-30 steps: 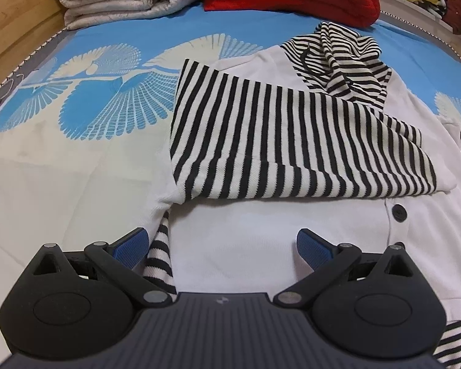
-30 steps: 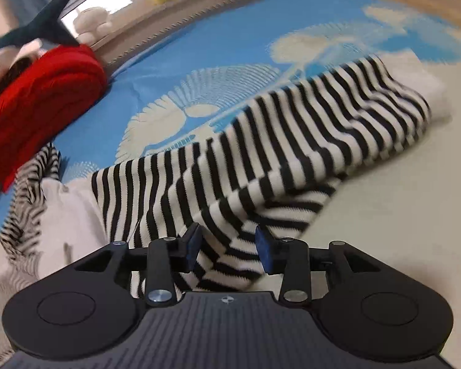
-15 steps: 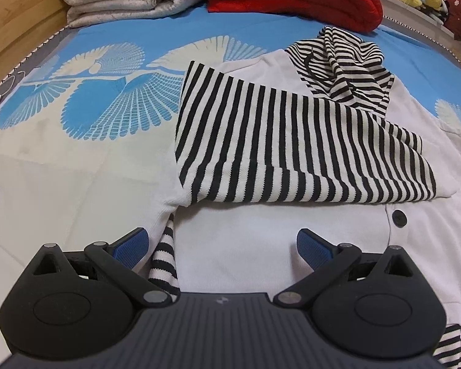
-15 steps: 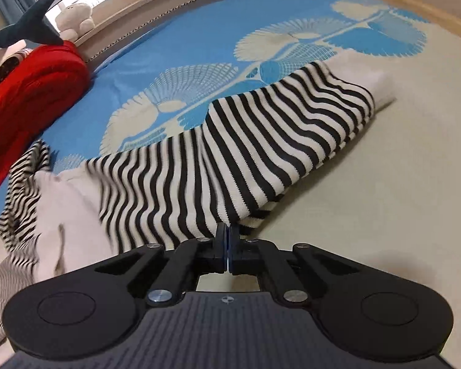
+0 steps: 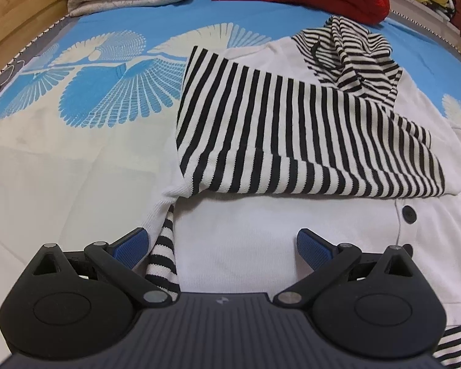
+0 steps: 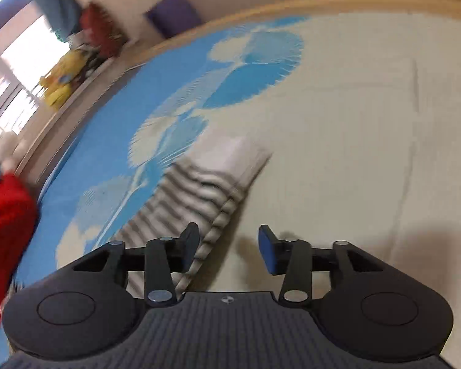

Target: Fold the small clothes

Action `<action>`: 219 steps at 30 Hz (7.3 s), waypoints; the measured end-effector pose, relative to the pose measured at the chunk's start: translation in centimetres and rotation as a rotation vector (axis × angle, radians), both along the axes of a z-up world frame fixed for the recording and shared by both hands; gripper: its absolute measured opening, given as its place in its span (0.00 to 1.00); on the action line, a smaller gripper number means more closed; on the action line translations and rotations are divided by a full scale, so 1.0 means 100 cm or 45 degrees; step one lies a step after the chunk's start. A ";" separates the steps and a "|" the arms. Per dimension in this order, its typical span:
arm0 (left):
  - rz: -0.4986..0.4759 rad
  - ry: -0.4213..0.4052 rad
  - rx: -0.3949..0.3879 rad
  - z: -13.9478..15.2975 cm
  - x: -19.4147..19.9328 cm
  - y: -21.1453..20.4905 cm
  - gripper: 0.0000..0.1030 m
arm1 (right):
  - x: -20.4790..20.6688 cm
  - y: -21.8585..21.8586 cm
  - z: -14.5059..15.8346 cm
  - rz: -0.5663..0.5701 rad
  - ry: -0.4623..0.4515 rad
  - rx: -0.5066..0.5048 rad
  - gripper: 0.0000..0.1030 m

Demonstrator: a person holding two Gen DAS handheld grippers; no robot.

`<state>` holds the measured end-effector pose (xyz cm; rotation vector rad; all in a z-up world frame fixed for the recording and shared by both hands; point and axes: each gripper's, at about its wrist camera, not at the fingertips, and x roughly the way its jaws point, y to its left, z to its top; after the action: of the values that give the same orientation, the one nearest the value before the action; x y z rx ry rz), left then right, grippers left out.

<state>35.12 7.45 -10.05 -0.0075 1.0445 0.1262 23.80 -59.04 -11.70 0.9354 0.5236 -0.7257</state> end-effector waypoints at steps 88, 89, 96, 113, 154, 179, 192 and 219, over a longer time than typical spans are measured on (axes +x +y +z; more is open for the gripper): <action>0.000 -0.165 0.207 0.017 0.006 -0.001 1.00 | 0.017 0.317 0.033 1.084 0.250 -0.567 0.51; 0.002 -0.164 0.204 0.018 0.006 0.000 1.00 | 0.018 0.317 0.032 1.086 0.255 -0.559 0.51; 0.004 -0.162 0.201 0.018 0.006 0.000 1.00 | 0.021 0.313 0.029 1.073 0.268 -0.537 0.51; 0.005 -0.159 0.194 0.019 0.007 0.000 1.00 | 0.020 0.307 0.026 1.068 0.266 -0.490 0.52; -0.155 -0.138 -0.298 -0.017 0.381 -0.058 0.35 | 0.450 0.331 0.008 0.913 0.031 -0.084 0.59; -0.254 -0.260 -0.636 0.036 0.125 0.054 1.00 | 0.177 0.287 0.060 1.400 -0.266 -0.132 0.69; -0.372 -0.414 -0.650 0.092 0.215 -0.030 0.18 | 0.324 0.394 0.097 1.473 -0.215 -0.434 0.02; -0.591 -0.299 -0.596 0.036 0.044 -0.023 1.00 | 0.102 0.338 0.057 1.697 -0.258 -0.414 0.49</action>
<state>39.54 5.13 -6.44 -0.1981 0.7985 -0.5304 34.01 -25.22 -6.04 0.2008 0.6806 0.4829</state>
